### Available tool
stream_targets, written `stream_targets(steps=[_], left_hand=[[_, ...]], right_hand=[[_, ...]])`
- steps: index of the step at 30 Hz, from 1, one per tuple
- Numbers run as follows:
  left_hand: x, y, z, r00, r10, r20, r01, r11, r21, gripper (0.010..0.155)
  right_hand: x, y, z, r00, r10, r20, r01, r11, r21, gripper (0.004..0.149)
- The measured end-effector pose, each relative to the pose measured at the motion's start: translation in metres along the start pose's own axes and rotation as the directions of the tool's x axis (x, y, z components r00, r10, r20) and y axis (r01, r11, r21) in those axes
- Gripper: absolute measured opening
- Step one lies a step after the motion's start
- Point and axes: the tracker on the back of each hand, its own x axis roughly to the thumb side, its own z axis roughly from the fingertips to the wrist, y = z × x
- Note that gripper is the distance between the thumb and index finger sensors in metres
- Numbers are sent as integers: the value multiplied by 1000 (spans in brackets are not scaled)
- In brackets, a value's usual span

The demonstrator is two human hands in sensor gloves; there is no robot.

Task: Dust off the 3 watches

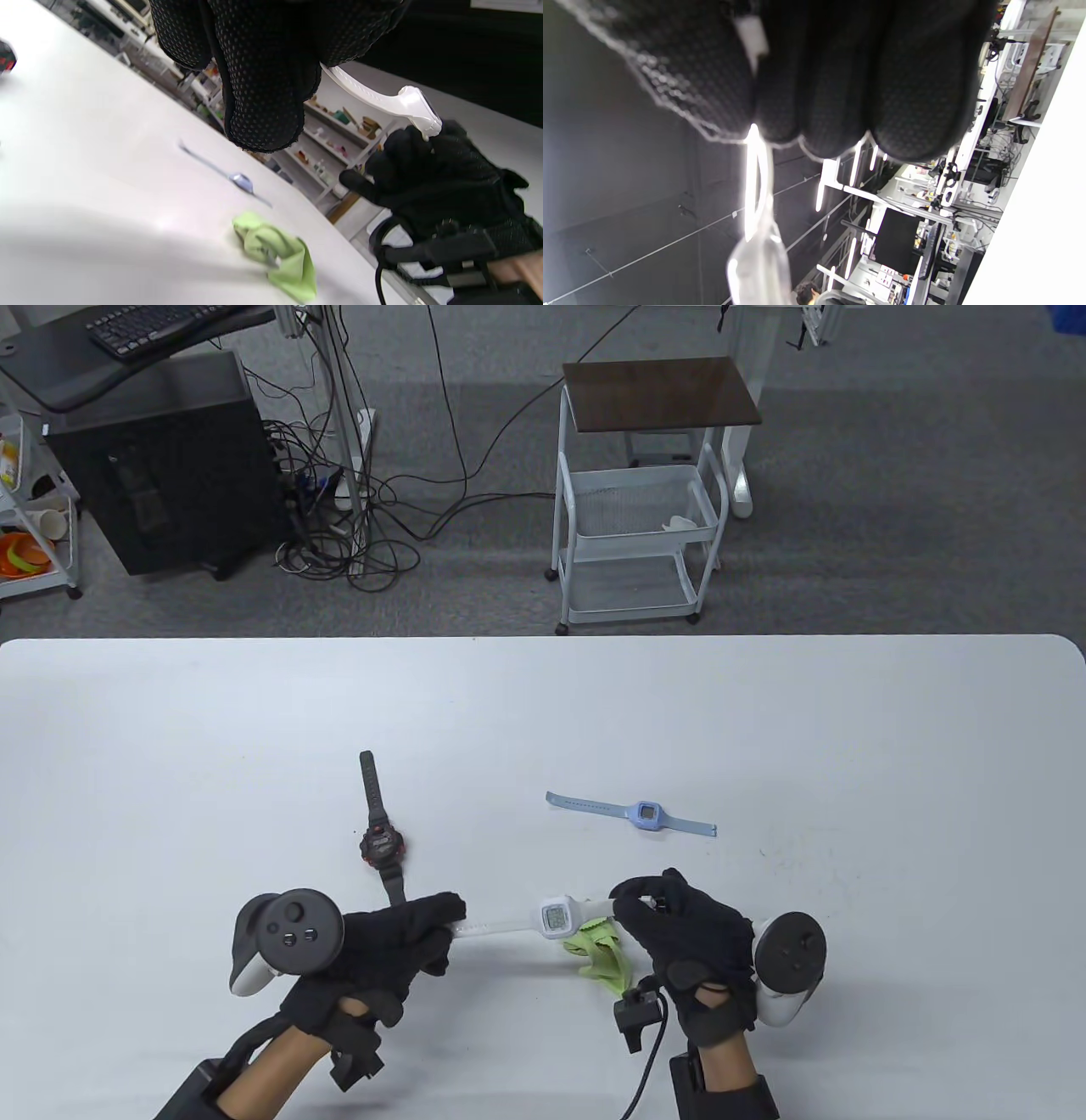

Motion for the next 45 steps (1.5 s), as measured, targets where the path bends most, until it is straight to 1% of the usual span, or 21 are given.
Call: stream_targets(steps=[4,6,9,11,15,18,19,21,23,24,25,27,29,31,34,38,40,43,45], left_hand=[[-3,-17,1,995,83,-49,-85,996,-32,46],[-6,-26,-1,989,134,-65,-138,988,-67,46],[-7,-41,-5,979,187,-80,-193,978,-82,46],[-5,-51,-12,976,197,-90,-205,975,-87,45],[2,-70,-28,974,197,-112,-213,965,-150,45],[14,-84,-41,973,208,-101,-223,959,-174,44],[19,-89,-46,978,189,-92,-203,964,-174,44],[25,-94,-52,988,136,-77,-147,975,-167,44],[28,-96,-58,995,74,-68,-84,985,-152,44],[29,-97,-60,996,50,-70,-61,985,-160,43],[30,-98,-61,997,30,-69,-41,987,-158,43],[30,-99,-63,998,-7,-57,-2,987,-162,44],[26,-99,-64,997,-3,-71,-11,983,-183,45],[20,-96,-65,997,15,-82,-30,983,-182,47],[10,-88,-66,993,36,-112,-52,988,-147,58],[4,-82,-70,990,-24,-138,6,992,-128,67],[2,-84,-74,986,-75,-149,53,988,-143,69],[-1,-93,-84,969,-169,-180,125,964,-234,72],[0,-101,-94,959,-232,-164,179,942,-285,73]], right_hand=[[3,1,1,999,-42,7,43,998,-42,37],[7,2,0,997,-78,7,79,994,-75,37],[16,6,-4,993,-109,38,112,991,-77,36],[27,9,-11,993,-91,75,95,994,-52,38],[50,19,-25,987,-23,160,25,1000,-13,41],[68,30,-34,966,38,256,-39,999,1,44],[74,33,-36,952,80,295,-86,996,6,45],[80,33,-36,917,194,348,-196,980,-28,46],[81,30,-36,881,259,395,-257,965,-59,47],[81,28,-35,871,278,405,-276,959,-65,47],[79,25,-33,868,282,409,-281,958,-65,47],[74,17,-31,875,248,416,-245,968,-62,47],[71,10,-30,881,232,412,-232,971,-50,47],[70,0,-28,872,256,418,-247,966,-75,47],[69,-14,-26,845,313,433,-289,949,-124,48],[65,-27,-26,836,353,420,-321,935,-148,48],[61,-30,-27,837,364,407,-330,931,-155,48],[52,-30,-28,847,362,389,-331,932,-146,48],[47,-29,-28,848,369,380,-343,929,-138,49]])
